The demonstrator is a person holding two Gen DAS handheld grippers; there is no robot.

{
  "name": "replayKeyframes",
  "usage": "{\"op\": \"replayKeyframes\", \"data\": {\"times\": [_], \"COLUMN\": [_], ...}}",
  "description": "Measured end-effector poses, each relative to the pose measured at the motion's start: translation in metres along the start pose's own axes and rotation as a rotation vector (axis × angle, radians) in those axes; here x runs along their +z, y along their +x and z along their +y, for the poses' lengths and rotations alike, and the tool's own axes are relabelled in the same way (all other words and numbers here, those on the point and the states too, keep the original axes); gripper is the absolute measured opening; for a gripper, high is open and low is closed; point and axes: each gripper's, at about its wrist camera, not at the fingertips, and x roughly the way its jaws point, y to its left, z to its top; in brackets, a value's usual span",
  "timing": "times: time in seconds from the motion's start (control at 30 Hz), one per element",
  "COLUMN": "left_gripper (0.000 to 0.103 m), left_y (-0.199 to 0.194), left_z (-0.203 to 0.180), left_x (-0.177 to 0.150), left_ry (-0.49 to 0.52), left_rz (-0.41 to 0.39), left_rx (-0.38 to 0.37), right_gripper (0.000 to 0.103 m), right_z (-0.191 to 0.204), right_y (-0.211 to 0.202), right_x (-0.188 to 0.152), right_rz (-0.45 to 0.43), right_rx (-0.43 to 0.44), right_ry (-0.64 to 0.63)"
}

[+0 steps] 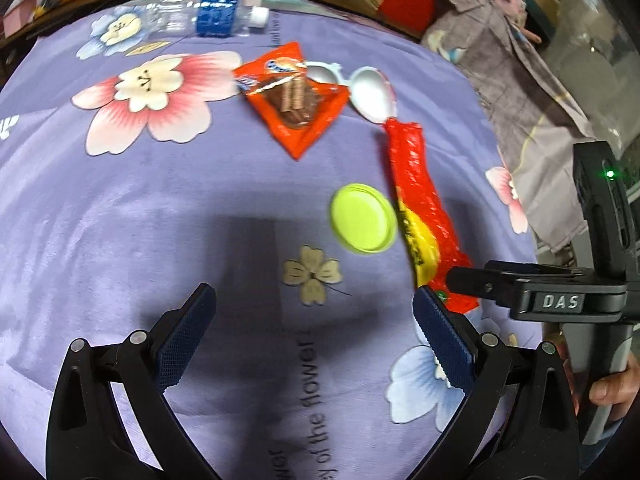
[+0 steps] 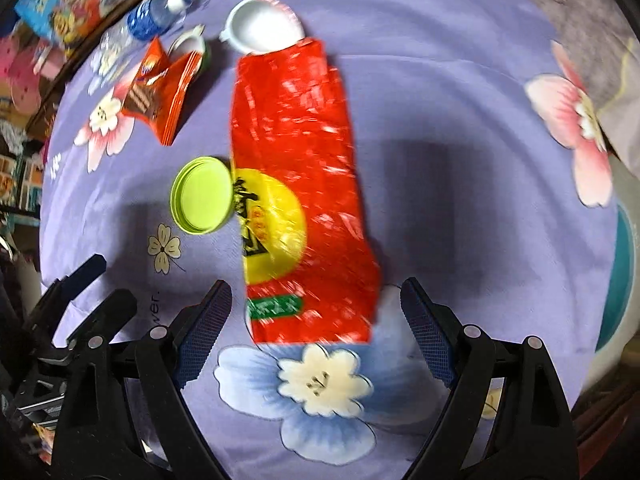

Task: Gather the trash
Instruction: 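Grasp the red snack wrapper with the right tool while the left tool grasps the orange Ovaltine wrapper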

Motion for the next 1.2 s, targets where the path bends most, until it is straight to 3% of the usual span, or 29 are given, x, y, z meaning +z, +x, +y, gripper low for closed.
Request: {"op": "replayKeyframes", "data": {"times": [0.3,0.57,0.73,0.8,0.87,1.2], "left_gripper": [0.099,0.099,0.099,0.099,0.099,0.099], "left_y": [0.004,0.011,0.014,0.015,0.016,0.02], "left_z": [0.027,0.032,0.031,0.03,0.03,0.02], "left_x": [0.007,0.01,0.011,0.013,0.016,0.075], "left_ry": [-0.047,-0.051,-0.056,-0.059,-0.063,-0.087], "left_rz": [0.013,0.028,0.026,0.028,0.029,-0.048], "left_rx": [0.015,0.02,0.025,0.024,0.021,0.027], "right_gripper": [0.084,0.084,0.053,0.028,0.013,0.012], "right_z": [0.008,0.026,0.047,0.05,0.049,0.002], "right_y": [0.027,0.033,0.027,0.021,0.012,-0.016], "right_x": [0.015,0.023,0.012,0.011,0.014,0.028], "right_rz": [0.006,-0.09,-0.13,-0.138,-0.141,-0.196], "right_rx": [-0.05,-0.12,-0.123,-0.121,-0.101,-0.107], "right_ry": [-0.007,-0.063,-0.14,-0.151,-0.139,-0.04]}}
